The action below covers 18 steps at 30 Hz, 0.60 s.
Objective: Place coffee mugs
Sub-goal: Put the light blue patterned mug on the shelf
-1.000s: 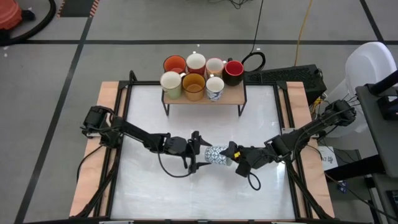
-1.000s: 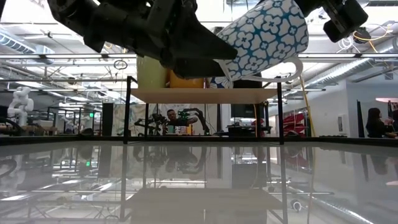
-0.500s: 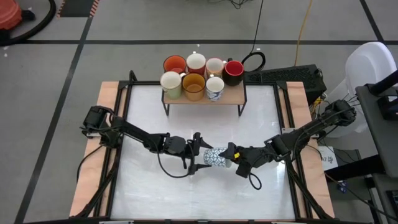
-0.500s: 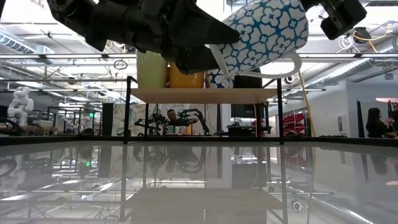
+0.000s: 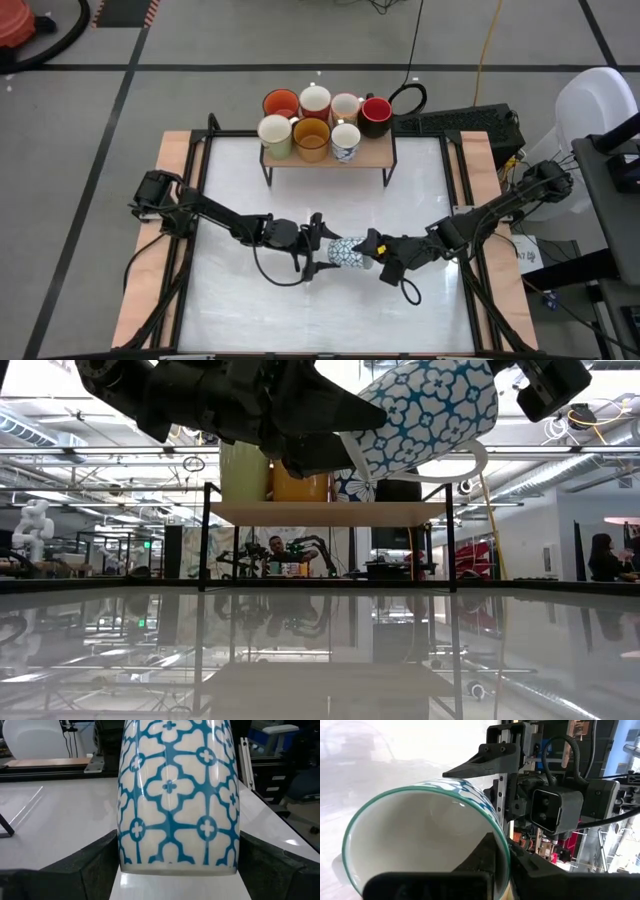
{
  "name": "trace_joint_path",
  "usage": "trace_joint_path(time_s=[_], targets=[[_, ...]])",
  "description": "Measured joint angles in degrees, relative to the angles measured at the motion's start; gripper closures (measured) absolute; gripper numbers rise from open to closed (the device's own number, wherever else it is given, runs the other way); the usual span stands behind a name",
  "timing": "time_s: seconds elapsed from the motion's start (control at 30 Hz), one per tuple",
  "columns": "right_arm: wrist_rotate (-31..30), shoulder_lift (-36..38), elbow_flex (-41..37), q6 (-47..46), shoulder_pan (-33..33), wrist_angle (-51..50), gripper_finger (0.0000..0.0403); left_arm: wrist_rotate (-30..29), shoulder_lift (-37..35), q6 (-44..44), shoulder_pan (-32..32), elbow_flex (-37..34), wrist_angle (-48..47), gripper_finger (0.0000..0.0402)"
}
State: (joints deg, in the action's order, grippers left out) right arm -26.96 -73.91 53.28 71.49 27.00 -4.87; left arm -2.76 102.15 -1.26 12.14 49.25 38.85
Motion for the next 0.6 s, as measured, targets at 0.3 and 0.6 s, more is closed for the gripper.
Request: trace_joint_path(time_s=[0.3,0.6], targets=[[-0.09,0.0,0.02,-9.92,-0.04,0.56,0.0359,-0.54,0.0,0.26,-0.02,0.0,0.39,0.0064],[-3.39,0.0,0.02,-18.57,0.14,3.17,0.0346,-3.28,-0.13,3.14,0.65,0.02,0.47,0.0064]])
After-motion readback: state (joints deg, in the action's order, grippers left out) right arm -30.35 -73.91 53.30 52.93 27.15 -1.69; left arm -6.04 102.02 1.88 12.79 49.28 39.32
